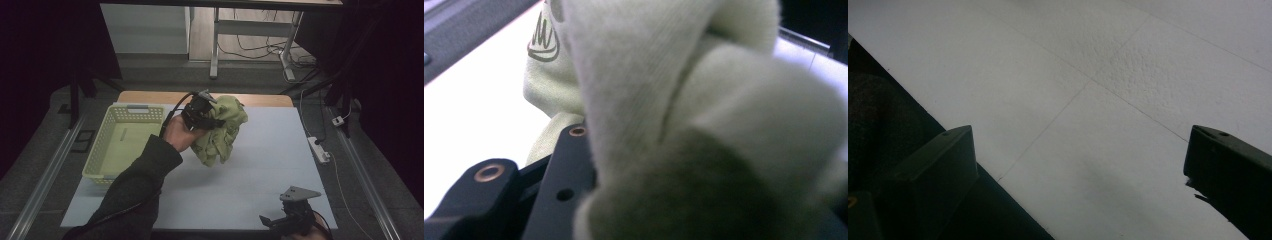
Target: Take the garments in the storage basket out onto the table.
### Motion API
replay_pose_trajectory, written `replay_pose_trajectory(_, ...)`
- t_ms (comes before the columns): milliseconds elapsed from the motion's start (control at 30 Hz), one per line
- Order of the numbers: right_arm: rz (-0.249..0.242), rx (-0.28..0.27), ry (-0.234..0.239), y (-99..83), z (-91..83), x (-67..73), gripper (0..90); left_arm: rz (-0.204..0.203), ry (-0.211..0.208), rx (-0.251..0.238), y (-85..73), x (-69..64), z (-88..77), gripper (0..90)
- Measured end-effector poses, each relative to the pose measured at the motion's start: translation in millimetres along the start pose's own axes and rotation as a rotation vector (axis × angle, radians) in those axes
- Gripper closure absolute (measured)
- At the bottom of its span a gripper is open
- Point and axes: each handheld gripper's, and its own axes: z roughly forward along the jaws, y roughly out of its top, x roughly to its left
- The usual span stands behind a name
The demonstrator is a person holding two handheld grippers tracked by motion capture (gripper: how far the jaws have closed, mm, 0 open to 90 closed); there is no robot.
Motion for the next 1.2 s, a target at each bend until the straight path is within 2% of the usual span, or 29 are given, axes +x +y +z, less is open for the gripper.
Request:
replay_pose_trajectory(267, -0.008, 0.004, -0.001, 0.1, 0.2, 0.5, 0.2, -0.026, -0.007, 0.043, -11.3, -1.4, 35.7, 64.8)
replay_pose_trajectory(500, -0.016, 0.006, -0.005, 0.1, 0.6, 1.2, 0.2, -0.039, 0.012, 0.087, -30.0, 0.6, 67.5, 63.9)
replay_pose_trajectory(533, -0.017, 0.006, -0.006, 0.1, 0.6, 1.3, 0.2, -0.039, 0.012, 0.087, -30.0, 0.6, 67.5, 63.6)
replay_pose_trajectory(667, -0.019, 0.007, -0.007, 0.1, 0.7, 1.4, 0.2, -0.088, 0.012, 0.104, -41.1, 5.1, 80.7, 62.8)
replay_pose_trajectory(867, -0.019, 0.009, -0.007, 0.3, 0.8, 1.6, 0.2, -0.124, 0.014, 0.145, -56.7, 10.1, 97.7, 61.7)
replay_pose_trajectory(1067, -0.005, 0.007, -0.018, 0.1, 0.3, 0.7, 0.2, -0.121, 0.044, 0.178, -71.2, 13.7, 110.8, 60.8)
replay_pose_trajectory(1200, -0.003, 0.005, -0.020, 0.1, 0.2, 0.6, 0.2, -0.130, 0.036, 0.173, -76.5, 14.7, 116.1, 60.2)
